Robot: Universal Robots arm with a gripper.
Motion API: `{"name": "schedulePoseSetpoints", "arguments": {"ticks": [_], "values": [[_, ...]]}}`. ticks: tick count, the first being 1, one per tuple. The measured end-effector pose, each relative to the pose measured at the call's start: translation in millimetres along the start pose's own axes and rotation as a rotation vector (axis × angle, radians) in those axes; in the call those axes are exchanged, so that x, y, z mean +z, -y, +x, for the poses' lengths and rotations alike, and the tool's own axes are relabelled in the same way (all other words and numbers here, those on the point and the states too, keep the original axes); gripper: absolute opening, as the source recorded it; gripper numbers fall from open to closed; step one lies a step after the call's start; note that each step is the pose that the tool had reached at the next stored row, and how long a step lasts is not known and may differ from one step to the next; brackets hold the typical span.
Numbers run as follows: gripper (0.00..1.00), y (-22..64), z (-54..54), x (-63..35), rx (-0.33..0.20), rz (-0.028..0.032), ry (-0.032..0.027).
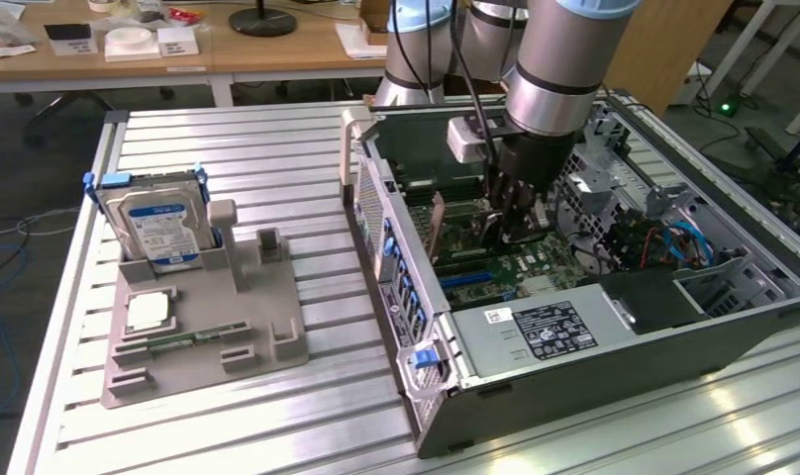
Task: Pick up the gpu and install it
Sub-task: 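Insert the gpu into the slot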
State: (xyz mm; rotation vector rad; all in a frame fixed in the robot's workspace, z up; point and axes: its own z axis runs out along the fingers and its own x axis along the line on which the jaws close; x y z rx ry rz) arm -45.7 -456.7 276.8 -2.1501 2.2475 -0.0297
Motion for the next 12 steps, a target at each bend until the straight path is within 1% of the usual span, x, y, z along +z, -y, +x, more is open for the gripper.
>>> {"name": "schedulePoseSetpoints", "arguments": {"ticks": [4, 7, 12], "values": [[0.28, -0.8, 0.0, 1.9, 0.0, 0.0001, 0.0002], [0.28, -1.1, 0.1, 7.2, 0.0, 0.0, 0.0], [0.28, -6.5, 0.5, 16.0, 0.0, 0.0, -0.0001]]}}
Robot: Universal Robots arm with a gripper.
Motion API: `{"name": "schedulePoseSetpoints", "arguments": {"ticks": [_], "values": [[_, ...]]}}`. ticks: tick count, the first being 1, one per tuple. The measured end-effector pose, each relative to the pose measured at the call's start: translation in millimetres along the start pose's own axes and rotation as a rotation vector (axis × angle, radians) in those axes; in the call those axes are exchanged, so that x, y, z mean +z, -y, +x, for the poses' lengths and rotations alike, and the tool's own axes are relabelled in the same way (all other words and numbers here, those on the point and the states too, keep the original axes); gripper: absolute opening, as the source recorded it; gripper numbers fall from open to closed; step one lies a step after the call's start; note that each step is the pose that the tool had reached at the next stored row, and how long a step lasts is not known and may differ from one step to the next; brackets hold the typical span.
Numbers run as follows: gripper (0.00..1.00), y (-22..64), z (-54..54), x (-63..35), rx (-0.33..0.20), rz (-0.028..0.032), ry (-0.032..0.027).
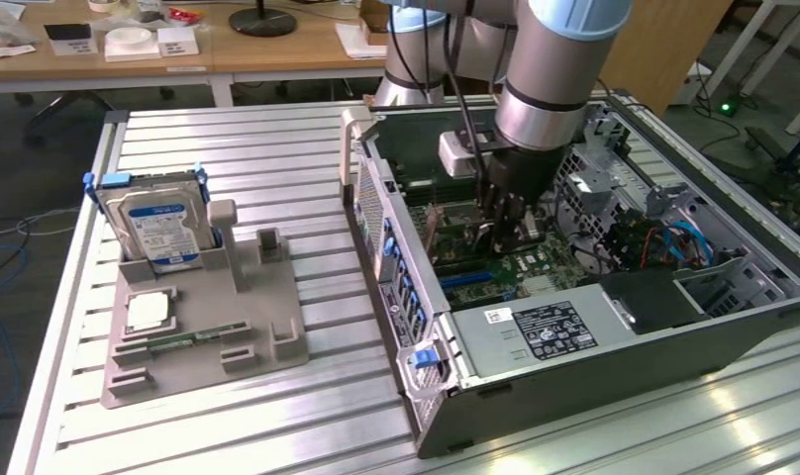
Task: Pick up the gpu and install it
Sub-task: 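Insert the gpu into the slot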
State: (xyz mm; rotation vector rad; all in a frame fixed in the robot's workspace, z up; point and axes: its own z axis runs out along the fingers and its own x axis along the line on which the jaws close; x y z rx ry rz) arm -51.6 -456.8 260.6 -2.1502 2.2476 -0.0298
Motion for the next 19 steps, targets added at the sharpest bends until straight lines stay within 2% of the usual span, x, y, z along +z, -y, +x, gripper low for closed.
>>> {"name": "schedulePoseSetpoints", "arguments": {"ticks": [9, 19], "values": [[0.28, -4.2, 0.7, 15.0, 0.0, -0.0001, 0.0001], [0.28, -8.1, 5.3, 19.4, 0.0, -0.0002, 0.0]]}}
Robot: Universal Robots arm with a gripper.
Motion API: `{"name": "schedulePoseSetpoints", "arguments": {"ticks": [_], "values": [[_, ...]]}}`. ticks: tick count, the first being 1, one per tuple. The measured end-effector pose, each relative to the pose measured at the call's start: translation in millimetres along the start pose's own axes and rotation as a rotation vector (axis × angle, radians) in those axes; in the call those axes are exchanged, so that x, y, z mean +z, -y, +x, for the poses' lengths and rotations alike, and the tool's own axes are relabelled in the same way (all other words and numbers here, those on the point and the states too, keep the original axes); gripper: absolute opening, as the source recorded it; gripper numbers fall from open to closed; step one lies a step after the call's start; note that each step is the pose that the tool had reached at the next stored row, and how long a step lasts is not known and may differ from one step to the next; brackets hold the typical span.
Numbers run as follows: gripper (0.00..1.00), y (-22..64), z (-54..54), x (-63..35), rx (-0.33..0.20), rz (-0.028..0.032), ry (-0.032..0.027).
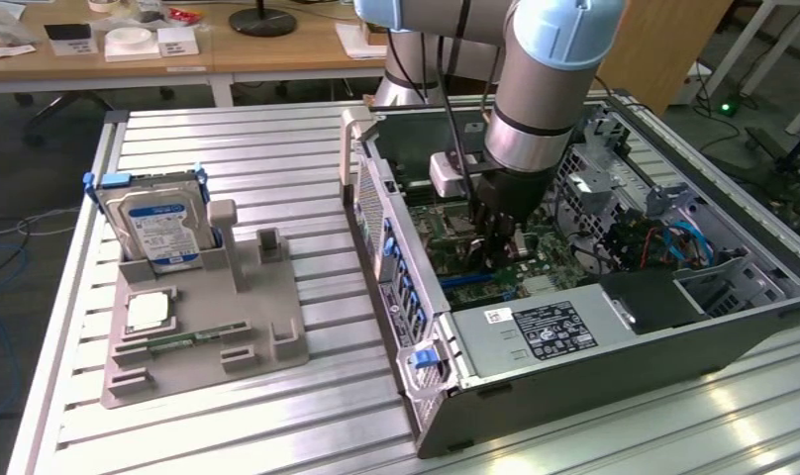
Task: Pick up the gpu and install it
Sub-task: 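Insert the gpu into the slot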
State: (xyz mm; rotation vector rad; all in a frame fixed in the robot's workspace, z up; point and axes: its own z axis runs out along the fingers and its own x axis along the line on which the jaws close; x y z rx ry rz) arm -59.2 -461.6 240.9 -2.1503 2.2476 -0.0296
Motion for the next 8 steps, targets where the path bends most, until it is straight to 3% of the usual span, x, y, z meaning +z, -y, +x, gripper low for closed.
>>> {"name": "schedulePoseSetpoints", "arguments": {"ticks": [5, 6, 8], "values": [[0.28, -0.1, -0.4, 0.4, 0.0, -0.0001, 0.0012], [0.28, -0.2, -0.4, 0.6, 0.0, -0.0002, 0.0042], [0.28, -0.6, -0.4, 1.1, 0.001, -0.0008, 0.0182]]}}
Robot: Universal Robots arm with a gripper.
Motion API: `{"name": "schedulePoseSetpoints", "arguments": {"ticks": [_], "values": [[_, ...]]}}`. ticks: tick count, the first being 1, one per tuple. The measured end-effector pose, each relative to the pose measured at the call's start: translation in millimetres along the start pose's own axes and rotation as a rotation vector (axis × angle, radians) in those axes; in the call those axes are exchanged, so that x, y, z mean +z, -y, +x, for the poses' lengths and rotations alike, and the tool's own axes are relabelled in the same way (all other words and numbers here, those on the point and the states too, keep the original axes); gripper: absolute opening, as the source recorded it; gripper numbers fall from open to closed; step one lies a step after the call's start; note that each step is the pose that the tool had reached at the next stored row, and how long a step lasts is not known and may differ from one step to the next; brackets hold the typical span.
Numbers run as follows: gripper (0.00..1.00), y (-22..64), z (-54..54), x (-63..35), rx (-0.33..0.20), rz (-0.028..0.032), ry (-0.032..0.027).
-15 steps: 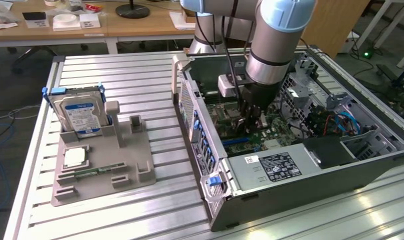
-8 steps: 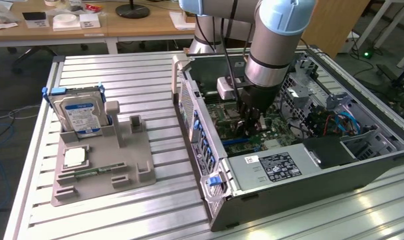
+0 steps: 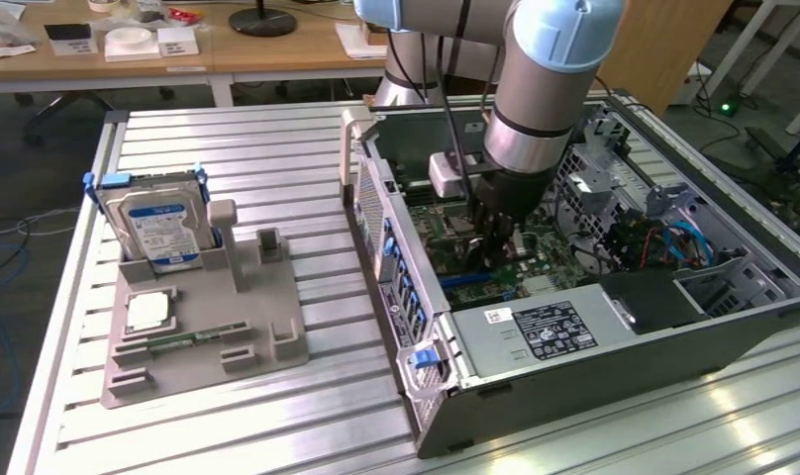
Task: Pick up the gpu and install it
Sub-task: 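Insert the gpu into the slot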
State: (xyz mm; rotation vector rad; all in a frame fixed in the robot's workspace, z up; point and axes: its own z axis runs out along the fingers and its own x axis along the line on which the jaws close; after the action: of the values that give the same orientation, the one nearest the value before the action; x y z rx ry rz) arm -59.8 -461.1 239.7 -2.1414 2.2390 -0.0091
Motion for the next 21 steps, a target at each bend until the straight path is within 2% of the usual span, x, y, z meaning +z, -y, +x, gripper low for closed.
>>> {"name": "schedulePoseSetpoints", "arguments": {"ticks": [1, 2, 7, 12, 21], "values": [[0.28, -0.1, 0.0, 0.2, 0.0, -0.0003, 0.0065], [0.28, -0.2, 0.0, 0.3, 0.0, -0.0004, 0.0087], [0.28, 0.0, 4.4, 0.3, 0.0, -0.0003, 0.0089], [0.28, -6.1, 5.0, 1.3, 0.0, -0.0004, 0.009], [0.28, -6.7, 4.8, 7.9, 0.0, -0.0003, 0.0088]]}}
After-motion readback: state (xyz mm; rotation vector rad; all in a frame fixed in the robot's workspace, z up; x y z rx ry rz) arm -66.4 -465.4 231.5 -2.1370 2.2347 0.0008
